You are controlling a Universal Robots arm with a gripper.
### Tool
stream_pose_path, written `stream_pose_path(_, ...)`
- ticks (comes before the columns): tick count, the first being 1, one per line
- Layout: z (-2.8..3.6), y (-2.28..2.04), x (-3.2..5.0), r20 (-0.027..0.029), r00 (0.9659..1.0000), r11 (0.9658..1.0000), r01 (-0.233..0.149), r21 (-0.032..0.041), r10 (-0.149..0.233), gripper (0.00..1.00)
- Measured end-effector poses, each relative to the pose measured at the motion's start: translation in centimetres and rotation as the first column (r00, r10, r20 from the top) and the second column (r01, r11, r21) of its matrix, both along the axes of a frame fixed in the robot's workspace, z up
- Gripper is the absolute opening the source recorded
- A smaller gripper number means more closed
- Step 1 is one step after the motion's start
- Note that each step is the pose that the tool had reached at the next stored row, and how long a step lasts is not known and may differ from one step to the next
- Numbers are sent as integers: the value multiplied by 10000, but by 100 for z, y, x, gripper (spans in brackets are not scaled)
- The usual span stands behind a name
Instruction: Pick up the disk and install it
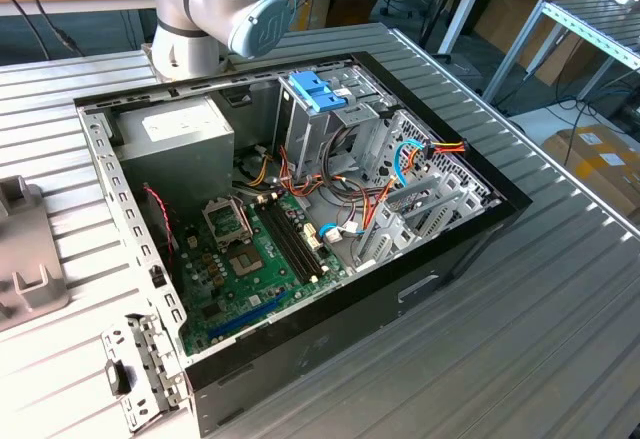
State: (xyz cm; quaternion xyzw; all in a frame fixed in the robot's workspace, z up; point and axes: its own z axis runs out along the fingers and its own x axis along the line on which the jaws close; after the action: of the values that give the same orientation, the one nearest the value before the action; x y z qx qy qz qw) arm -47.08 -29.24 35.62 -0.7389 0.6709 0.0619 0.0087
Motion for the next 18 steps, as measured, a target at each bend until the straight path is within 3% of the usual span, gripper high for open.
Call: stream_pose_path(18,78,0,0,1,10000,10000,0,0,0,37)
